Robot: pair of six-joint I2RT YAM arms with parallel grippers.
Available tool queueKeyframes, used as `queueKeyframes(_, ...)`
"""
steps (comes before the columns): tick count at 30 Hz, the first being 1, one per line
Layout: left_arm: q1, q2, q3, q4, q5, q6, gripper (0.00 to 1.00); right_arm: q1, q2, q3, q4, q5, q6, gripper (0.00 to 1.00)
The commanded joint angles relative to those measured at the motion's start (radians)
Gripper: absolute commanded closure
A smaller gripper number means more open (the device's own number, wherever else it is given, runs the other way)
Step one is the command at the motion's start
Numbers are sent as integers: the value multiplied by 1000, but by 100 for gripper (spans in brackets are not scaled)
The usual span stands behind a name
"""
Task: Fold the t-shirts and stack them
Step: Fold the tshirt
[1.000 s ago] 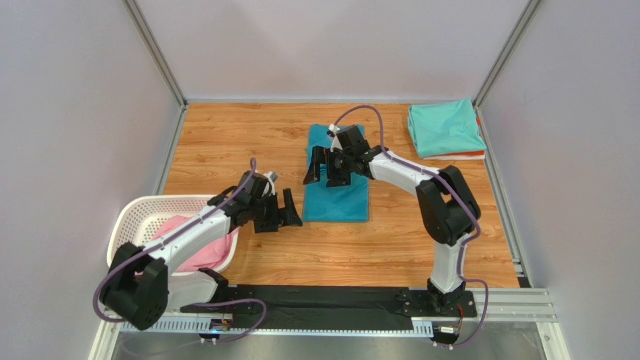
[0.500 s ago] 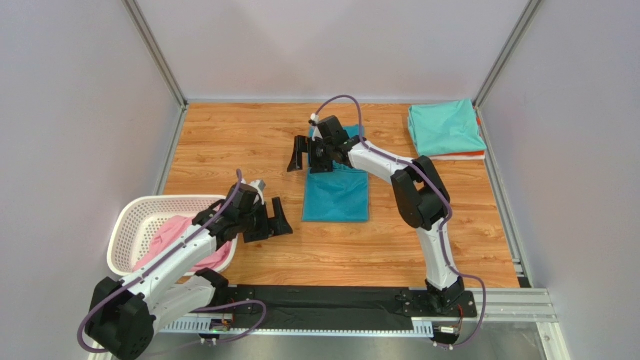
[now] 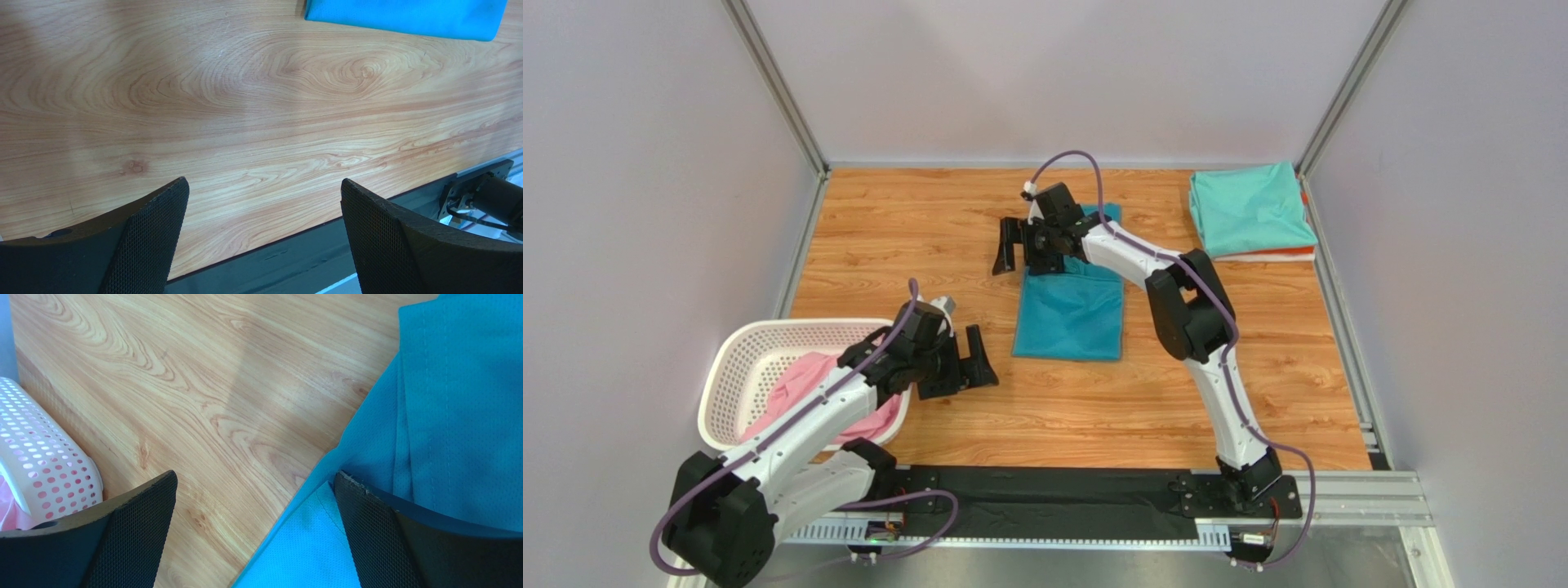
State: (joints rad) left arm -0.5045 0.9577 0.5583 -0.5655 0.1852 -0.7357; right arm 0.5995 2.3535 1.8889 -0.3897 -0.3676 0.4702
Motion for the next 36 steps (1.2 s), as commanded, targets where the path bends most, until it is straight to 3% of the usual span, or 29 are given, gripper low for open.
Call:
queueKeyframes(1,-2,10,29,-7,-6,1,0,2,-19,76,-73,-37,-51,0)
queueKeyframes(5,-2,19,57,-16,-46,7,0,2,-101,145,-136,-34,-94,0)
queueKeyframes(8,-2,35,86,-17,-61,9,0,2,-222,121,-185,56,-108,0)
queueKeyframes(15,-2,159,173,19,-55,19,0,-1,-647,-317,-173,568,-27,0)
queueKeyframes(17,-2,217,204,33,-50,21,0,-15,-755,-471,-176,627,5,0)
queueKeyframes(22,-2,331,250,102,2,21,2,-99,-920,-715,-207,556,80,0)
queueKeyframes(26,-2,449,296,134,19,30,13,-102,-1037,-917,-193,569,88,0)
queueKeyframes(36,-2,639,351,196,94,36,33,-106,-1185,-1088,-210,559,131,0)
